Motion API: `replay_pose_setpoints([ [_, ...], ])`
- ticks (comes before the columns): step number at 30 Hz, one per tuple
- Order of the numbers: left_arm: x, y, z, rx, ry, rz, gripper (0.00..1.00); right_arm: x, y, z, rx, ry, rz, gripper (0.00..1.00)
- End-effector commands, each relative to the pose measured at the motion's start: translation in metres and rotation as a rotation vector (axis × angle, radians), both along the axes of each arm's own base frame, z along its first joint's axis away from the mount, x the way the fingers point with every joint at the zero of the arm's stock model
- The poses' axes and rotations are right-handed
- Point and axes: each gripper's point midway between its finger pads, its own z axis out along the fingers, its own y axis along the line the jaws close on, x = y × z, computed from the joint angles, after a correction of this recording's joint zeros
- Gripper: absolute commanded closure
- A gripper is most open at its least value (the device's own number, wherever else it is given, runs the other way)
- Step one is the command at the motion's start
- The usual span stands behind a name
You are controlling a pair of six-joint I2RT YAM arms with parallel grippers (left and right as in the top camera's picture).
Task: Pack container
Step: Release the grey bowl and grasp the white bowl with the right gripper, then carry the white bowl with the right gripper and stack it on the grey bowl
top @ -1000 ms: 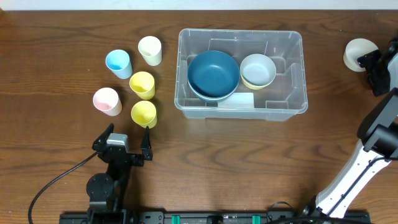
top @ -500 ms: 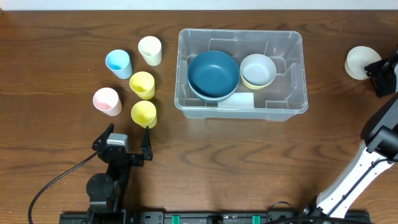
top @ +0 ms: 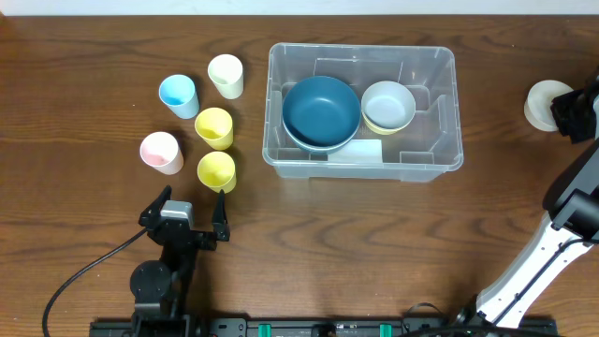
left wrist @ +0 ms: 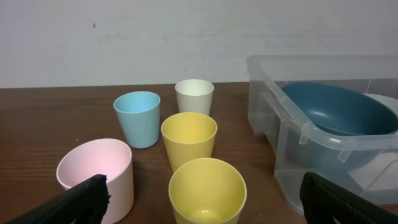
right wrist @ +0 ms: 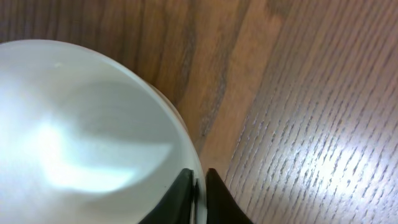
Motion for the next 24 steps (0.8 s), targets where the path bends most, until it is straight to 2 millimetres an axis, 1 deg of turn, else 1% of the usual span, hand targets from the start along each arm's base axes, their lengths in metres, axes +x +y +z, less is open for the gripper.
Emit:
replay_pose_setpoints([
  [1, -0.001, -0.001, -0.015, 0.012, 0.042, -0.012, 0.02, -0.009, -0.007, -0.005, -0.004, 0.023, -0.025, 0.98],
  [5, -0.001, -0.001, -0.015, 0.012, 0.042, -0.012, 0.02, -0.010, -0.005, -0.005, 0.001, 0.029, -0.023, 0.99],
  [7, -0.001, -0.001, -0.015, 0.012, 0.042, -0.012, 0.02, -0.008, -0.002, -0.002, 0.020, 0.015, -0.017, 0.99],
  [10, -0.001, -0.001, -0.015, 0.012, 0.042, -0.012, 0.02, 0.010, 0.011, 0.020, 0.081, -0.084, 0.038, 0.99],
  [13, -0.001, -0.001, -0.015, 0.012, 0.042, -0.012, 0.02, 0.031, 0.023, 0.065, 0.110, -0.214, 0.131, 0.99],
  [16, -0.001, -0.001, -0.015, 0.012, 0.042, -0.012, 0.02, 0.042, 0.037, 0.125, 0.089, -0.328, 0.204, 0.99],
  [18, -0.001, -0.001, -0.015, 0.012, 0.042, -0.012, 0.02, 0.043, 0.051, 0.164, 0.067, -0.391, 0.245, 0.99],
  [20, -0.001, -0.001, -0.015, 0.012, 0.043, -0.012, 0.02, 0.043, 0.072, 0.208, 0.033, -0.462, 0.310, 0.99],
  [21, -0.001, -0.001, -0.015, 0.012, 0.042, -0.012, 0.02, 0.043, 0.084, 0.226, 0.022, -0.493, 0.339, 0.99],
  [23, -0.001, -0.001, -0.015, 0.012, 0.042, -0.012, 0.02, 0.039, 0.115, 0.262, 0.006, -0.549, 0.403, 0.99],
  [24, -0.001, -0.001, -0.015, 0.012, 0.042, -0.012, 0.02, 0.037, 0.131, 0.276, 0.001, -0.571, 0.442, 0.99],
])
